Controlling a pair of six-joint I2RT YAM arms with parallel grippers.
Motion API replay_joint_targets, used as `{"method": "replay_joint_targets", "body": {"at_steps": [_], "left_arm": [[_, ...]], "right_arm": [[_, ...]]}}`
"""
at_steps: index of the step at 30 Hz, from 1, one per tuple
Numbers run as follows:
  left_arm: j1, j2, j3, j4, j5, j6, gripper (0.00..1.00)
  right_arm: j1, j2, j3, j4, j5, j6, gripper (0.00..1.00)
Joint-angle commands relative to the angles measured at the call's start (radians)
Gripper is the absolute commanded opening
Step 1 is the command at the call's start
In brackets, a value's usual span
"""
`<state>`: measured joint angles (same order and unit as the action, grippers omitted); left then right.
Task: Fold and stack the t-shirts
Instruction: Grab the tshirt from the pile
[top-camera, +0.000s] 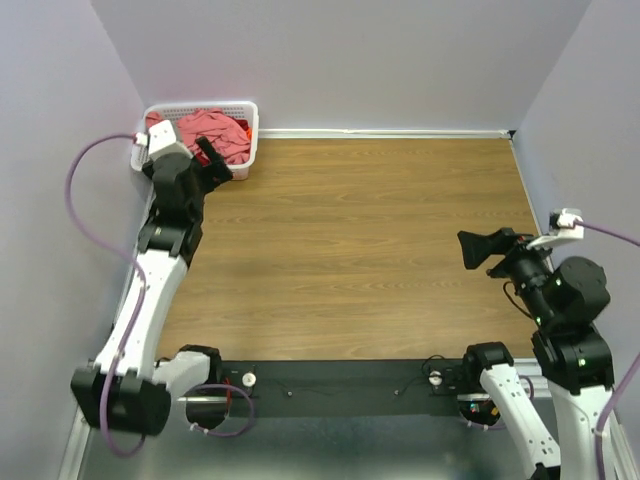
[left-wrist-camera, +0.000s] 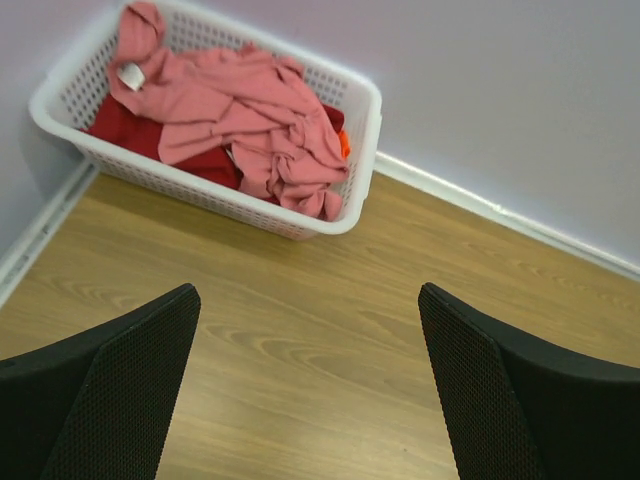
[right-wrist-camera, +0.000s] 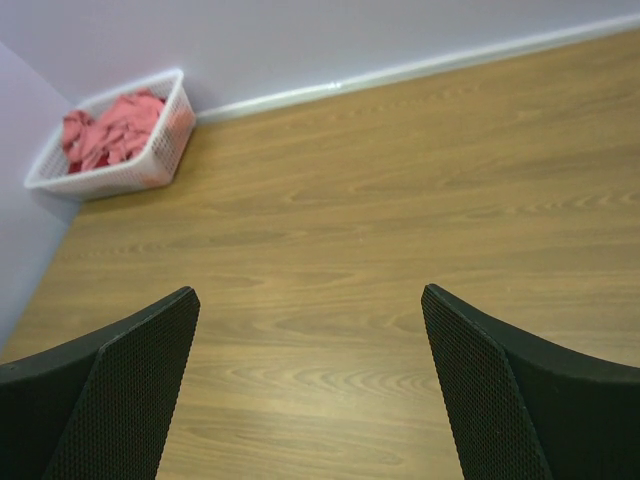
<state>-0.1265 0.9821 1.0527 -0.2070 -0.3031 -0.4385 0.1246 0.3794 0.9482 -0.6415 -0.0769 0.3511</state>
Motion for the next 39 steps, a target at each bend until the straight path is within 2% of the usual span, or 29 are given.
{"method": "replay_joint_targets", "body": {"at_steps": [1, 8, 11, 12, 13, 17, 28, 34, 36, 37, 39], "left_arm": [[0.01, 0.211, 0.101, 0.083, -0.005, -0.063, 0.98], [0.057, 0.62, 0.37, 0.074, 0.005, -0.072, 0.96], [0.073, 0.732, 0.46, 0.045, 0.009, -0.071, 0.96], [0.091, 0.93, 0.648, -0.051, 0.015, -0.1, 0.94], [0.097, 0.999, 0.683, -0.09, 0.015, -0.103, 0.94], [0.103, 1.118, 0.802, -0.114, 0.035, -0.111, 0.9], [0.111, 1.277, 0.892, -0.092, 0.07, -0.092, 0.74], [0.117, 1.303, 0.886, -0.052, 0.068, -0.069, 0.53], [0.119, 1.305, 0.886, -0.046, 0.068, -0.057, 0.38], [0.119, 1.293, 0.886, -0.039, 0.071, -0.043, 0.23], [0.117, 1.271, 0.868, -0.017, 0.078, -0.031, 0.17]], "right_arm": [[0.006, 0.076, -0.012, 0.011, -0.075, -0.008, 1.0], [0.006, 0.128, -0.043, 0.031, -0.072, 0.045, 1.0], [0.006, 0.121, -0.046, 0.032, -0.055, 0.048, 1.0], [0.006, 0.098, -0.057, 0.034, -0.003, 0.084, 1.0], [0.006, 0.089, -0.058, 0.036, 0.015, 0.095, 1.0], [0.006, 0.078, -0.058, 0.039, 0.043, 0.104, 1.0], [0.006, 0.079, -0.074, 0.039, 0.046, 0.149, 1.0], [0.006, 0.058, -0.092, 0.039, 0.034, 0.167, 1.0], [0.006, 0.05, -0.094, 0.039, 0.034, 0.17, 1.0], [0.006, 0.047, -0.094, 0.039, 0.035, 0.17, 1.0], [0.006, 0.044, -0.092, 0.039, 0.037, 0.167, 1.0]]}}
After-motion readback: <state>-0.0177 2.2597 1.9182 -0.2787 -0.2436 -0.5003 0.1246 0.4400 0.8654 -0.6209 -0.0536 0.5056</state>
